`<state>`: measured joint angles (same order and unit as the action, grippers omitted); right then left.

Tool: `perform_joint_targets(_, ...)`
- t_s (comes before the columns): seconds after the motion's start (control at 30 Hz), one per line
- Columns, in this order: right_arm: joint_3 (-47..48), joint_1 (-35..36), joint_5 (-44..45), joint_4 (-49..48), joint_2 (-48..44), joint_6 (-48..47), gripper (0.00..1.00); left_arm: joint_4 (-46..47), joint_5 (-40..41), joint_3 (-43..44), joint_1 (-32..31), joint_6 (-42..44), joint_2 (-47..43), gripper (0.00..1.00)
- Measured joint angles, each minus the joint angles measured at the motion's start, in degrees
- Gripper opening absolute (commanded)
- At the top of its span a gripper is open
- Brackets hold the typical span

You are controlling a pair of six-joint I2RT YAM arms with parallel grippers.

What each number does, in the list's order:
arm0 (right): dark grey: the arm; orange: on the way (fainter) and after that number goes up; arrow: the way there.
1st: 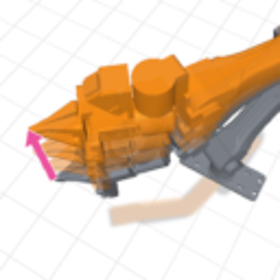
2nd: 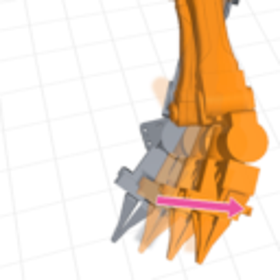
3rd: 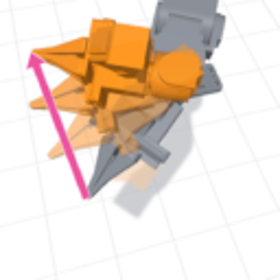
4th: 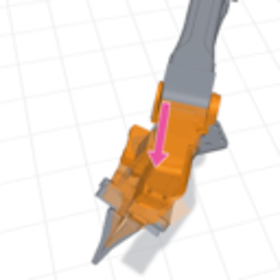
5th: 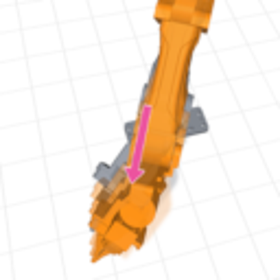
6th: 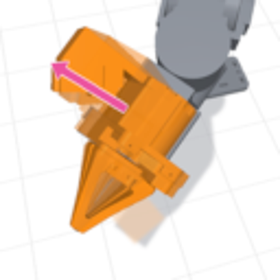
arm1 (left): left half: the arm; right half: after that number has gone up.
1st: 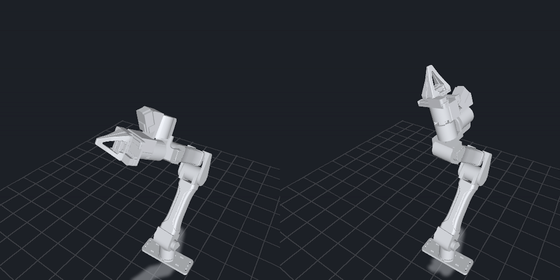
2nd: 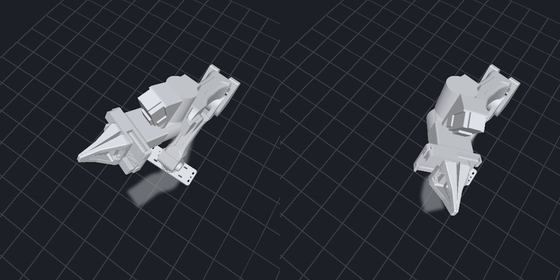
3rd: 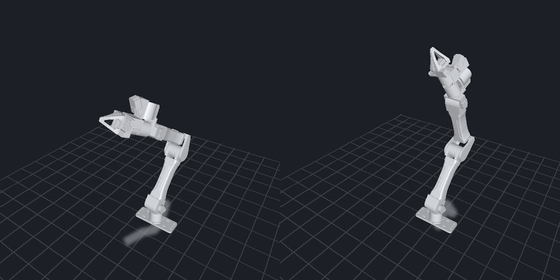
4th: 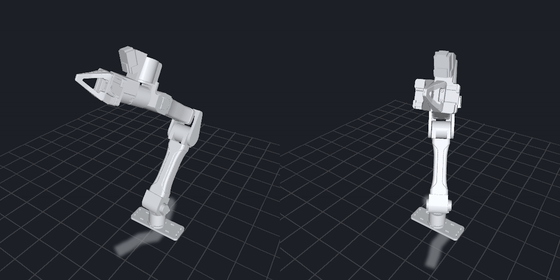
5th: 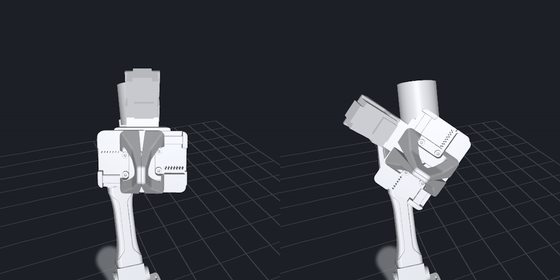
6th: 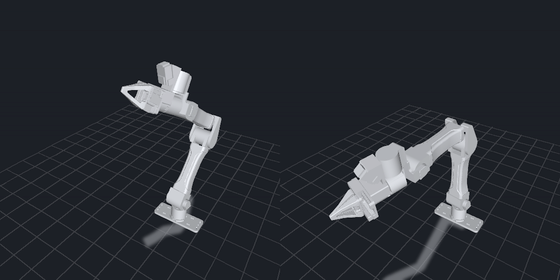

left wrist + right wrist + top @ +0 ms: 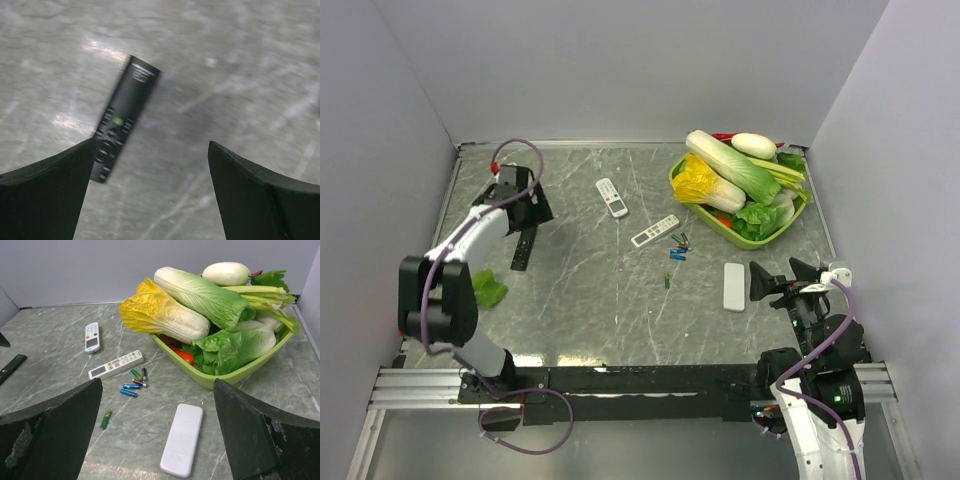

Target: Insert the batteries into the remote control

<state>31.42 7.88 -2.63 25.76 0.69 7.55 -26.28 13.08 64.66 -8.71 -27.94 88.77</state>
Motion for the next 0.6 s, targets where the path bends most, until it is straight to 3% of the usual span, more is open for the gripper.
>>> perform_joint_targets(0.3, -0.07, 0.83, -0.15, -1.14, -0.02, -0.85, 1.00, -1.36, -6.16, 4.57, 10.25, 3.80, 14.64, 0.85)
perform_joint_targets(0.6, -0.98, 1.27, -0.44, -2.16, 0.00, -1.27, 1.00, -1.99, -10.08, 4.59, 10.73, 6.32, 17.49, 0.70)
